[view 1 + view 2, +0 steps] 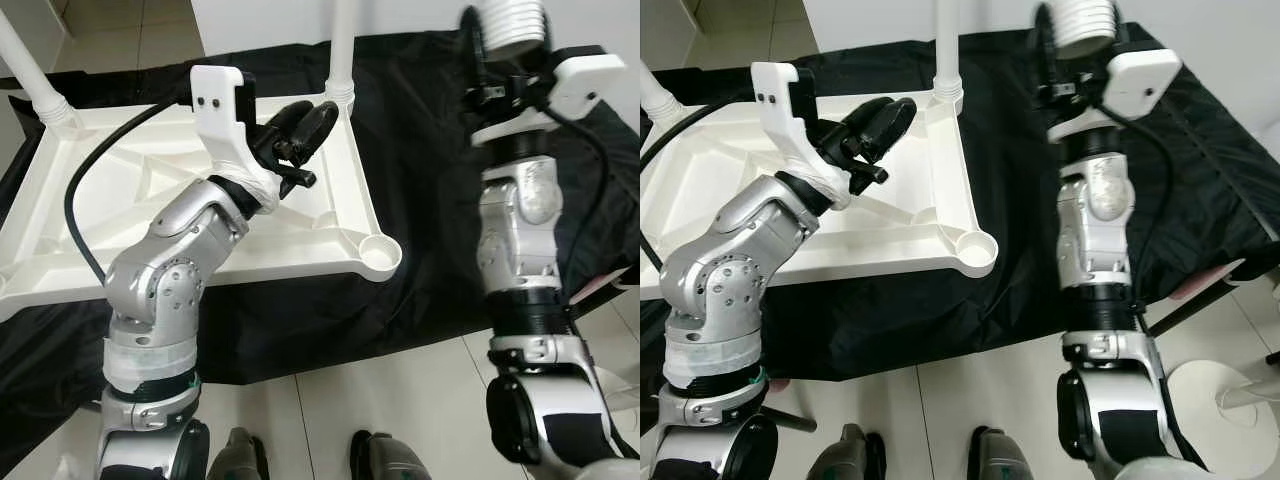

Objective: Building children table

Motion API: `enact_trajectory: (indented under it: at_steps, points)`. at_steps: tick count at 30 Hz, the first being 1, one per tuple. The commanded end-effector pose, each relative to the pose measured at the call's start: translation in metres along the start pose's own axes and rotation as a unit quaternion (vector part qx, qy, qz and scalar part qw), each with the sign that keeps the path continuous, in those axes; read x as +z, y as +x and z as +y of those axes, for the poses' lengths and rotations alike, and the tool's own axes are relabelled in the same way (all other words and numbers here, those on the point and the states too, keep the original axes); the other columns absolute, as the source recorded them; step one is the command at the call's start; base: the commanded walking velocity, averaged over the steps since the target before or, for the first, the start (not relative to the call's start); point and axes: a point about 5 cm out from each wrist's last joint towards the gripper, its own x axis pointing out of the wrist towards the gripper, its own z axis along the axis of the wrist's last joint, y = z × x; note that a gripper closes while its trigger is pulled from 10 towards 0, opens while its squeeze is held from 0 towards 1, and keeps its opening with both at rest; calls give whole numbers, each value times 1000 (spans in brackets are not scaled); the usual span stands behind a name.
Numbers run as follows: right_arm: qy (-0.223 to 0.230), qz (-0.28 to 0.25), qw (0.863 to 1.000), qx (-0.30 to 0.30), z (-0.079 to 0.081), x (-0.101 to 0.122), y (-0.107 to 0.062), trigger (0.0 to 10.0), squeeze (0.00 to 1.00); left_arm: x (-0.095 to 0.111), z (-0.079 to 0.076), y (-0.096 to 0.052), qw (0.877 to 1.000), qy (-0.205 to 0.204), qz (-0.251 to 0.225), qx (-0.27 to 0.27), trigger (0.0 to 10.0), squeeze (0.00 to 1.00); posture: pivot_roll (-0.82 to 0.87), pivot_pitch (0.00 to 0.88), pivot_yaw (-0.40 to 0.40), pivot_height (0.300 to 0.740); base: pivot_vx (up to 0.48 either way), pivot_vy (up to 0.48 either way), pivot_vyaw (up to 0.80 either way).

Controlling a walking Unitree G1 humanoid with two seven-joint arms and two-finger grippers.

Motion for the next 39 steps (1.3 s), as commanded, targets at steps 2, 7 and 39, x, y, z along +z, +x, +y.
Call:
enact_trajectory:
  at_steps: [2,7,39]
  points:
    - [14,-12,1000,19,5,5,1,10000,0,3,-12,1,995,-10,-2,-95,10000,1000,-17,86,43,740,0,0,0]
    - [39,-8,996,78,19,10,-1,10000,0,6,-18,2,990,-45,-6,-131,10000,0,-17,86,47,740,0,0,0]
    - [181,97,944,259,45,8,-86,10000,0,66,6,14,973,-165,-98,-127,10000,0,-6,91,88,740,0,0,0]
